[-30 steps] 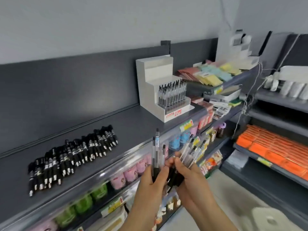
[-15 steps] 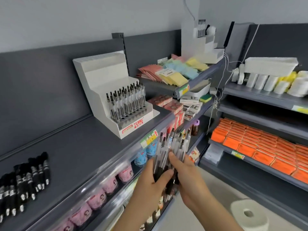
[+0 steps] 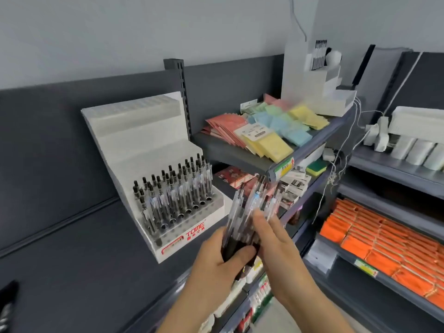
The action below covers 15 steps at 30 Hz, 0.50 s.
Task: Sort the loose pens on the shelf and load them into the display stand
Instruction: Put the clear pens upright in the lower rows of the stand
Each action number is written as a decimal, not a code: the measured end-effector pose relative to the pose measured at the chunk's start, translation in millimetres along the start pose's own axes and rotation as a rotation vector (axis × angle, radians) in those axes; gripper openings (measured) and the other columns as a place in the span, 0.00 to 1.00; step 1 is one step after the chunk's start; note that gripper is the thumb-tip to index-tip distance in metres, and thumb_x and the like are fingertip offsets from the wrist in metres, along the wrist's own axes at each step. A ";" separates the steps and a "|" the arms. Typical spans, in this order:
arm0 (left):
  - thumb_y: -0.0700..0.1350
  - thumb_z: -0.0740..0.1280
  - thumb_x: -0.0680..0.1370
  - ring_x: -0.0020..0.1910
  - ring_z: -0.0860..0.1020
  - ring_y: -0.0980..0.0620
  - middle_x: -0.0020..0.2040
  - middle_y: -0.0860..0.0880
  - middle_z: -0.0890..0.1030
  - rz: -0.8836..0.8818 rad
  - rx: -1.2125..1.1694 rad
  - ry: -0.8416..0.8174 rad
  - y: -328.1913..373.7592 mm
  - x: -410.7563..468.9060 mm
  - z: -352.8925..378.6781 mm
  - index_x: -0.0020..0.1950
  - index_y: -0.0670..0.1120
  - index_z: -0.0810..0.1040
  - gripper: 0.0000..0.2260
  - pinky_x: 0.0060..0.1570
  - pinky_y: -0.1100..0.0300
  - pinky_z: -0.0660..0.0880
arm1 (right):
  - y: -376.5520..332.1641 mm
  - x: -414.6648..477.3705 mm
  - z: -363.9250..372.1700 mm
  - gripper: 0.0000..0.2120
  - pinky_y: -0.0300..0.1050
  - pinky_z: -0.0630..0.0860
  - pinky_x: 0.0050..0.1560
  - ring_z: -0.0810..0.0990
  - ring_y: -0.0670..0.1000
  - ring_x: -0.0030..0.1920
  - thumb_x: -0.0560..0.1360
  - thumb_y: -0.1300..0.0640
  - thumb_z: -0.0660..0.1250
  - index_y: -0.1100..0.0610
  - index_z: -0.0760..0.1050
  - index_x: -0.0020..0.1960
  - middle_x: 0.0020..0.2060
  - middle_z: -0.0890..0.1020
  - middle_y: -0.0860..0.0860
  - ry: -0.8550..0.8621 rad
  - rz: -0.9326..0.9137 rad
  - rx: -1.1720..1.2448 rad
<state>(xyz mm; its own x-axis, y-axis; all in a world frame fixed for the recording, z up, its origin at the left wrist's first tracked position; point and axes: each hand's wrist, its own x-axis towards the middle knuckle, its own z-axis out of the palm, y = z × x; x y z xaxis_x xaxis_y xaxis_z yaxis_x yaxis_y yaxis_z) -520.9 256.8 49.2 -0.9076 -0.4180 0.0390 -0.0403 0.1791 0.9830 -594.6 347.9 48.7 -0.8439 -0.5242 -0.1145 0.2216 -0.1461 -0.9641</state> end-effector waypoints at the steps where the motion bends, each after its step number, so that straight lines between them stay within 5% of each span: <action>1: 0.45 0.68 0.76 0.37 0.80 0.56 0.40 0.57 0.83 -0.004 0.006 0.031 -0.4 4.7 -1.1 0.53 0.58 0.76 0.09 0.36 0.60 0.76 | -3.1 7.6 -1.3 0.23 0.46 0.70 0.63 0.74 0.44 0.58 0.67 0.36 0.65 0.47 0.76 0.57 0.54 0.78 0.44 0.014 -0.046 -0.031; 4: 0.46 0.67 0.76 0.37 0.78 0.64 0.40 0.62 0.81 -0.037 0.026 0.154 -6.2 15.7 -5.4 0.53 0.56 0.74 0.08 0.37 0.71 0.72 | -10.3 29.8 -5.2 0.12 0.41 0.71 0.44 0.72 0.47 0.39 0.76 0.49 0.62 0.58 0.76 0.43 0.36 0.74 0.53 0.006 -0.177 -0.108; 7: 0.50 0.67 0.75 0.44 0.78 0.63 0.45 0.60 0.81 -0.085 0.084 0.284 -9.7 20.9 -9.8 0.57 0.56 0.73 0.12 0.44 0.66 0.73 | -11.2 51.3 -2.3 0.10 0.33 0.70 0.34 0.71 0.44 0.31 0.75 0.54 0.65 0.56 0.77 0.36 0.27 0.73 0.47 -0.065 -0.213 -0.113; 10: 0.53 0.67 0.74 0.50 0.79 0.56 0.52 0.55 0.80 -0.137 0.130 0.494 -10.5 23.8 -13.8 0.64 0.52 0.71 0.20 0.50 0.60 0.75 | -14.1 70.4 4.8 0.07 0.35 0.75 0.36 0.76 0.44 0.34 0.71 0.53 0.67 0.54 0.82 0.38 0.31 0.80 0.49 -0.170 -0.176 -0.030; 15: 0.58 0.65 0.69 0.33 0.76 0.56 0.42 0.50 0.82 -0.100 0.057 0.922 -3.4 12.7 -29.1 0.60 0.45 0.73 0.24 0.33 0.61 0.71 | -24.8 98.1 21.7 0.04 0.36 0.78 0.39 0.80 0.46 0.34 0.70 0.57 0.69 0.56 0.82 0.43 0.34 0.83 0.50 -0.302 -0.269 -0.047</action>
<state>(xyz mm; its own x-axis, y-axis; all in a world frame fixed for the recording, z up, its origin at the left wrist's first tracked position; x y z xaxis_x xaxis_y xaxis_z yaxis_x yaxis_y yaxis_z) -520.2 225.0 51.6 -0.2091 -0.9722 0.1056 -0.1435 0.1373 0.9801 -672.2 281.9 66.6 -0.6858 -0.6963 0.2119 -0.0158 -0.2768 -0.9608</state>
